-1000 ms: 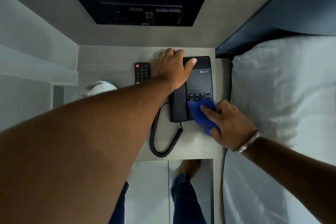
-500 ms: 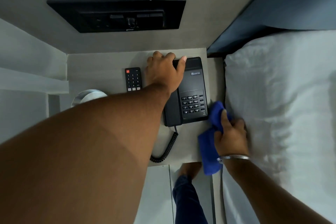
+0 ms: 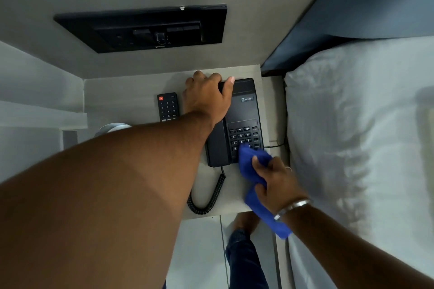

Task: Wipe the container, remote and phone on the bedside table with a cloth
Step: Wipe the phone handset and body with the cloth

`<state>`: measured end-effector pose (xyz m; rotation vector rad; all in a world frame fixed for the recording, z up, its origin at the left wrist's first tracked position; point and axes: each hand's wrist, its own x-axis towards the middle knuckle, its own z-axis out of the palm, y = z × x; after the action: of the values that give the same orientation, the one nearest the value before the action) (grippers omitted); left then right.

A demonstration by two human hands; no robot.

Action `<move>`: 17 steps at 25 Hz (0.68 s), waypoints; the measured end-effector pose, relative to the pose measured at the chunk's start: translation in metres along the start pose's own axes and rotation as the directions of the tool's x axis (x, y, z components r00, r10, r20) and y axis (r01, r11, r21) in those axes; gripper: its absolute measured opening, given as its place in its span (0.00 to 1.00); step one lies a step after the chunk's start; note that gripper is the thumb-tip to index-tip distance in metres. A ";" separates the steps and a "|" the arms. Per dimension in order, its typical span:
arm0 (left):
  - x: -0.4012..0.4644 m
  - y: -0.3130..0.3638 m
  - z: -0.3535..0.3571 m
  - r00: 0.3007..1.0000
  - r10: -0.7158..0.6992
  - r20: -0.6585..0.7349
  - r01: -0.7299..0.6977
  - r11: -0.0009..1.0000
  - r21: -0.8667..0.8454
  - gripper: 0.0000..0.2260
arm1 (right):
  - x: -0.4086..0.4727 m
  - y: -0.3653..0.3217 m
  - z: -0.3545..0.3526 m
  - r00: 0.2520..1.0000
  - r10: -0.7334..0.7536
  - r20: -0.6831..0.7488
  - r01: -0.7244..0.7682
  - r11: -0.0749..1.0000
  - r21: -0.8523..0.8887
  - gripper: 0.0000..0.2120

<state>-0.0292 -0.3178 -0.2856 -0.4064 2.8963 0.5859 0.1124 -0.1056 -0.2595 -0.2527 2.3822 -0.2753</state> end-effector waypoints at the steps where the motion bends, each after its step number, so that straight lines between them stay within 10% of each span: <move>1: 0.000 0.000 0.000 1.000 0.003 -0.003 -0.003 1.000 0.002 0.25 | -0.005 0.003 -0.001 1.000 0.012 -0.004 -0.012 1.000 0.005 0.28; 7: -0.002 -0.002 -0.001 1.000 0.009 -0.022 -0.010 0.997 -0.073 0.32 | 0.060 -0.030 -0.059 0.894 -0.080 -0.441 0.069 0.997 -0.043 0.29; 17: -0.001 -0.003 -0.002 1.000 0.013 0.005 -0.012 0.998 -0.061 0.26 | 0.001 -0.034 0.012 0.991 -0.087 -0.100 0.082 0.995 -0.052 0.28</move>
<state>-0.0276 -0.3212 -0.2847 -0.3945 2.8839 0.6780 0.1238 -0.1399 -0.2601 -0.3711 2.4850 -0.2766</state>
